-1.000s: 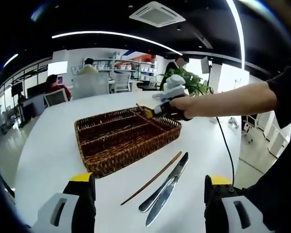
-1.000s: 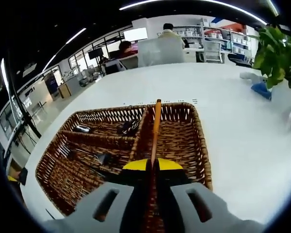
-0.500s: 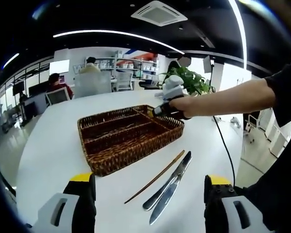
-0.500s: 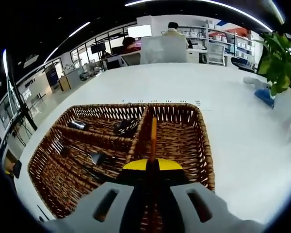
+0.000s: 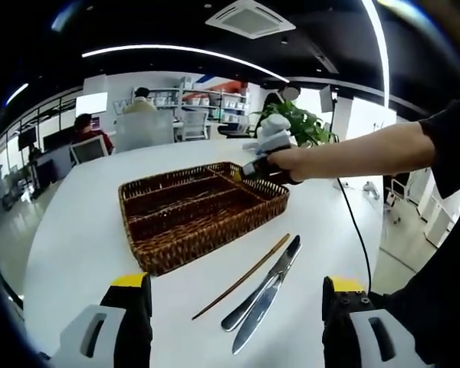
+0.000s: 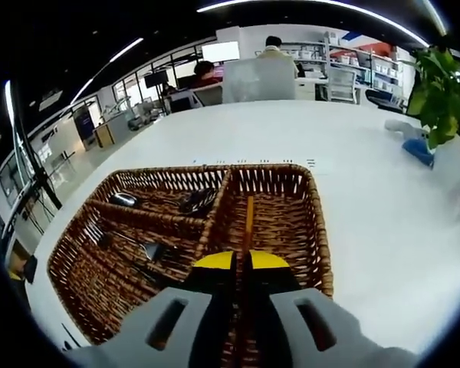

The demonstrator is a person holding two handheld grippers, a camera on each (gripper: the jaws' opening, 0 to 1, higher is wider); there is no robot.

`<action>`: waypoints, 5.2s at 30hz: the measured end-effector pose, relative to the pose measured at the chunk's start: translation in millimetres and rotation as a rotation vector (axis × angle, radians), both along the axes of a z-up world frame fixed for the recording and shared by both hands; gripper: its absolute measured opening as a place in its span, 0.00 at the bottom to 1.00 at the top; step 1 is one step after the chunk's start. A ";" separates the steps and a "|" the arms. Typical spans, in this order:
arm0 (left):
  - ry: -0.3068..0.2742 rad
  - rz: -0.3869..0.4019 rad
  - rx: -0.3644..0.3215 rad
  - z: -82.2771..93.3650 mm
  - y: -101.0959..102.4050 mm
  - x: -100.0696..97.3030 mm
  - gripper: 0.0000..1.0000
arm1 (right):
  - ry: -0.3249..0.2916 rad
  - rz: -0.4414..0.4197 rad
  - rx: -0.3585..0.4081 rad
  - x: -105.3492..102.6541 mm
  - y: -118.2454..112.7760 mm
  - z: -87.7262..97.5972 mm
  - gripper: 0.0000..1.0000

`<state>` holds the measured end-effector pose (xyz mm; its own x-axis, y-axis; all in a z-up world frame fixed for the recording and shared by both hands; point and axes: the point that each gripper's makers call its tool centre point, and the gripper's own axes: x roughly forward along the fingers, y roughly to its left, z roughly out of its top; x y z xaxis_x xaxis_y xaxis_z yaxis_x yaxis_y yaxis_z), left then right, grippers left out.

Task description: Arrange the knives, forks, and spoons in their matching storage slots by inserting each utensil handle-first until every utensil is classified and aligned in the correct compartment

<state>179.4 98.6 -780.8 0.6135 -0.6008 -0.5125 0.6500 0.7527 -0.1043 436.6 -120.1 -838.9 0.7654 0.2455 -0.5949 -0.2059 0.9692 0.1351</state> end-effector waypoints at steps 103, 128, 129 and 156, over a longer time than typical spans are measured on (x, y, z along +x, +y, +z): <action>-0.054 -0.063 -0.070 15.0 3.5 10.1 1.00 | -0.217 0.399 0.007 -242.4 17.2 82.8 1.00; 0.150 -0.483 0.370 -41.8 -22.2 5.4 0.36 | -0.176 0.442 -0.012 -256.5 37.5 70.6 0.92; 0.153 -0.486 0.378 -42.5 -22.3 6.0 0.34 | -0.175 0.444 -0.014 -257.1 38.6 70.4 0.92; 0.246 -0.628 0.658 -93.3 -22.7 23.4 0.12 | -0.137 0.472 -0.037 -268.7 51.1 58.2 0.87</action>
